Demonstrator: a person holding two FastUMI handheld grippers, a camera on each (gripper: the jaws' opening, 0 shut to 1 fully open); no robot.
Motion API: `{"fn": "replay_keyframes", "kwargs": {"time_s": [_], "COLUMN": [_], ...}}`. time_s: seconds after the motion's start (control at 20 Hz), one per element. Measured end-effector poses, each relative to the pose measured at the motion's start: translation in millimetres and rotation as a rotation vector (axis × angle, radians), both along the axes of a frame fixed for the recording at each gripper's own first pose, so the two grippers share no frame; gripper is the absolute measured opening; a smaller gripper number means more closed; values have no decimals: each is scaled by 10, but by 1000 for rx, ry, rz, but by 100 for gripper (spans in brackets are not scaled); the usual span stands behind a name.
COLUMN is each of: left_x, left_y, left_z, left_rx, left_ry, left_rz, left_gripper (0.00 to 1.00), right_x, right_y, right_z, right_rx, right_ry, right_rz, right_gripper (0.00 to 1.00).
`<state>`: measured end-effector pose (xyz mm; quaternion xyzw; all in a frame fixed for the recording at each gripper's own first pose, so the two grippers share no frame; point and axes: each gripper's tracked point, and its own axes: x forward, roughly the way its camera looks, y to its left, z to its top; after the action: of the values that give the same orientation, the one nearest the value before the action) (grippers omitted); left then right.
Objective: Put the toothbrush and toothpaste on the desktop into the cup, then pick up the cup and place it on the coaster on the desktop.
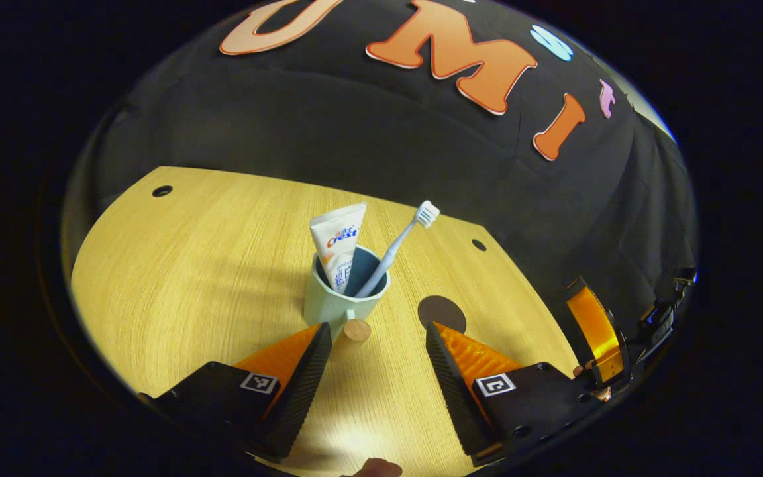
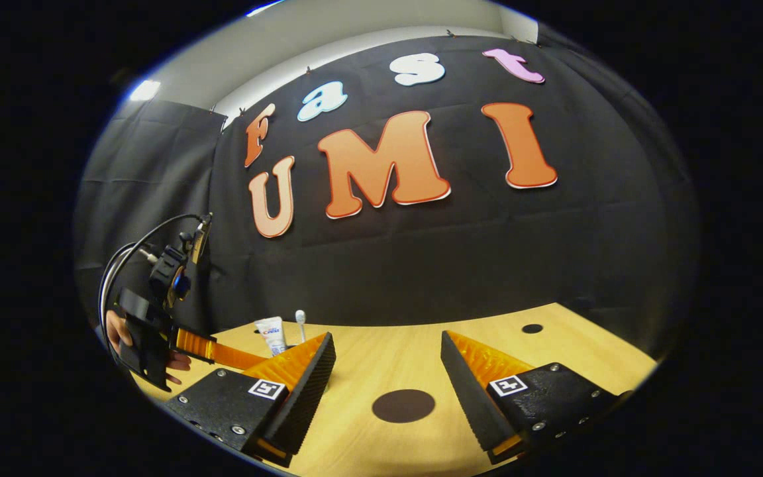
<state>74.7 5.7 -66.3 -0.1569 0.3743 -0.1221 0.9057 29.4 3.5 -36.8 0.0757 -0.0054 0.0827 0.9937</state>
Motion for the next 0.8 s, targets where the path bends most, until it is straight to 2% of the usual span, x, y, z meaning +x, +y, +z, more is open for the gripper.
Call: {"fn": "replay_keyframes", "kwargs": {"time_s": [0.35,0.4,0.45,0.5,0.65,0.7,0.75,0.8], "left_x": [15,23,32,41,68,107,145,158], "left_y": [-44,-31,-17,-6,42,89,134,187], "left_z": [-138,-131,-138,-156,-283,-318,-351,-380], "left_rx": [206,242,275,301,386,420,449,472], "left_ry": [260,292,321,349,426,438,449,462], "left_rz": [-84,-89,-97,-107,-165,-158,-155,-149], "left_gripper": [93,93,98,93,93,93,98,93], "right_x": [-360,-426,-502,-574,-722,-773,-807,-826], "right_y": [-782,-872,-957,-1027,-1177,-1202,-1230,-1281], "right_z": [0,-1,-11,-23,-43,-50,-53,-56], "right_rx": [-28,-31,-35,-43,-62,-63,-66,-70], "right_ry": [10,9,8,6,15,16,16,16], "right_rz": [-122,-140,-154,-166,-185,-181,-187,-195], "right_gripper": [97,100,100,100,97,97,97,97]}}
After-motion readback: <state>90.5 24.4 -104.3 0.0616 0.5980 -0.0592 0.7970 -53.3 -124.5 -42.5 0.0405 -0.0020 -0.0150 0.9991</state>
